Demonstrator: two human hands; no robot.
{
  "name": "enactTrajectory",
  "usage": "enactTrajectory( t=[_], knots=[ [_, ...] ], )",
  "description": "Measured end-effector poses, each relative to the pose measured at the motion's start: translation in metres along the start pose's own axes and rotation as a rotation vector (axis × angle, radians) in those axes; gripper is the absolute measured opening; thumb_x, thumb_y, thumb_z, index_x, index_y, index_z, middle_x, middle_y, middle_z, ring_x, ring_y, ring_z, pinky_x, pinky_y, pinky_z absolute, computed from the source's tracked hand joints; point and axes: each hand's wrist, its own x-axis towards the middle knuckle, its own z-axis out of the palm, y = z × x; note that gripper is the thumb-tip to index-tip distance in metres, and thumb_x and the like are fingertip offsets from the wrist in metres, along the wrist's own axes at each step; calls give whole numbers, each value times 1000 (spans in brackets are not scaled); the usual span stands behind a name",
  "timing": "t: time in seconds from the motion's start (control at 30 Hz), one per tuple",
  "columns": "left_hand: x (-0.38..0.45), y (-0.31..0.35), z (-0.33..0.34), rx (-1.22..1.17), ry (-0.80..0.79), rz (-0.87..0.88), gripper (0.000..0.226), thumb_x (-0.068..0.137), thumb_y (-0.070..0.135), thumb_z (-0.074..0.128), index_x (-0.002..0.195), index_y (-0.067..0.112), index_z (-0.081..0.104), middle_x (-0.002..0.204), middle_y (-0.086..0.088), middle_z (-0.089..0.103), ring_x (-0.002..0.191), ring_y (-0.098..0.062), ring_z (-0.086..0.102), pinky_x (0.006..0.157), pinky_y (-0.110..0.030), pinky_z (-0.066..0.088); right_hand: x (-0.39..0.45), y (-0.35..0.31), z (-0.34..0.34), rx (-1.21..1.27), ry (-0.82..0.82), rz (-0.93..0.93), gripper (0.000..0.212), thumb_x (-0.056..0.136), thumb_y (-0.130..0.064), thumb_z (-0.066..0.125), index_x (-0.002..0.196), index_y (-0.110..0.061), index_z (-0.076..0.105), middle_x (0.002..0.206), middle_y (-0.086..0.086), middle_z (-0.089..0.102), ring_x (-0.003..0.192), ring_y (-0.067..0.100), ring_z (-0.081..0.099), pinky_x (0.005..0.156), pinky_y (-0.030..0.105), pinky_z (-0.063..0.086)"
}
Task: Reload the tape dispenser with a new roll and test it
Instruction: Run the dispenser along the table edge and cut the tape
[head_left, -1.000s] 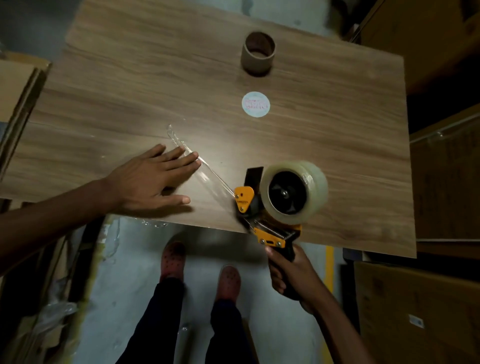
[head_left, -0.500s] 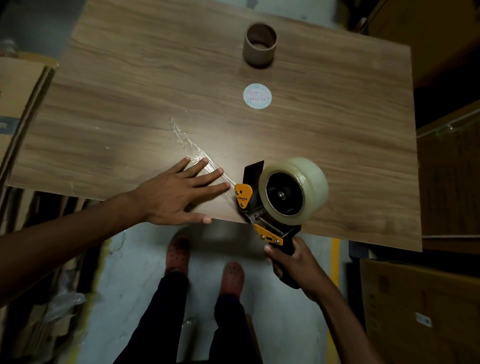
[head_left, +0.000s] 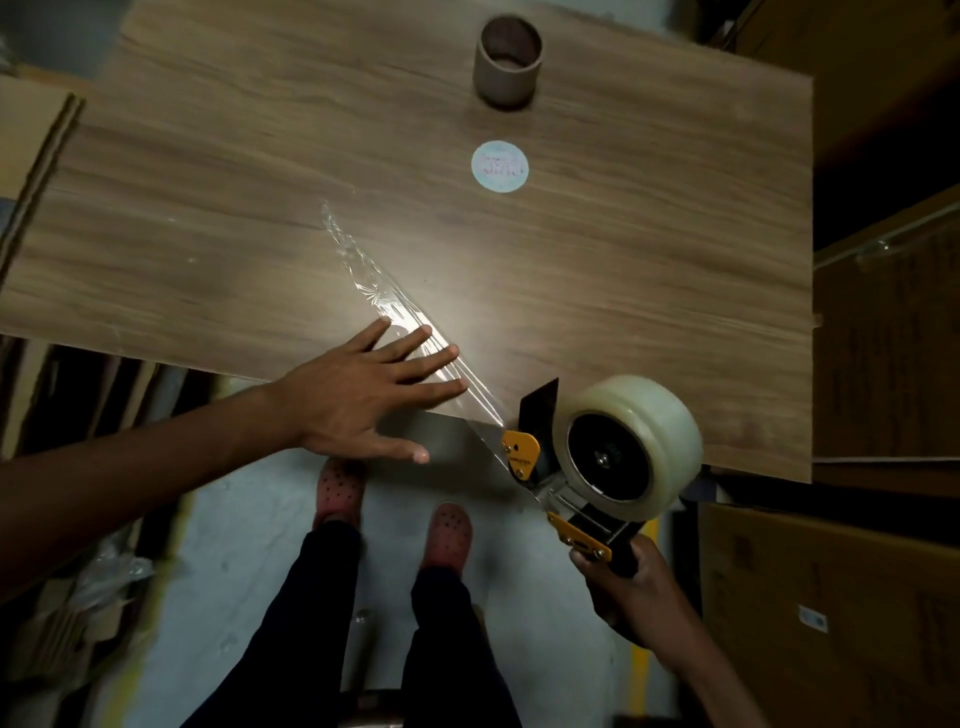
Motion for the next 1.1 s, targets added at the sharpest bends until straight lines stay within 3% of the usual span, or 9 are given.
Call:
enactTrajectory(
  t=[0.17,0.37,0.57,0.67,0.93,1.1],
  knots=[
    [15,29,12,14,-8,37,96,88,96,16,169,47,-3,181,7,-10,166,-34,-14,132,-64,-6,-4,6,-4,-58,4,-12,28,80,-48,76,71,-29,58,56,1,35,45,16,27,51,35,21],
    [18,35,15,13,15,27,100,86,98,13,169,46,-4,181,8,-8,166,-37,-13,130,-69,-5,-16,12,-11,-82,7,8,25,92,-31,70,84,-12,56,54,-5,37,42,12,28,47,27,26],
    [20,45,22,44,73,13,111,83,101,23,171,39,0,181,4,-1,167,-37,-4,129,-71,-1,-22,11,-8,-86,17,62,24,105,-12,63,82,-14,54,52,-6,37,39,8,29,42,23,26],
    [20,50,23,60,92,-2,116,81,102,28,172,35,2,181,3,1,167,-35,-1,129,-70,1,-25,11,-6,-2,22,76,31,105,-11,63,77,-26,61,53,-6,36,40,9,28,41,23,25],
    [19,57,26,77,98,-38,121,77,104,31,172,35,2,182,2,1,167,-35,0,130,-69,1,-32,15,-7,-25,35,80,25,105,-16,63,83,-15,51,52,-4,36,37,9,29,40,20,26],
    [20,64,27,70,85,-72,119,76,106,28,170,41,-4,181,2,-6,166,-37,-8,130,-70,-3,-34,22,-13,-27,5,49,30,102,-21,68,79,-19,50,53,0,35,36,11,30,40,21,26]
  ],
)
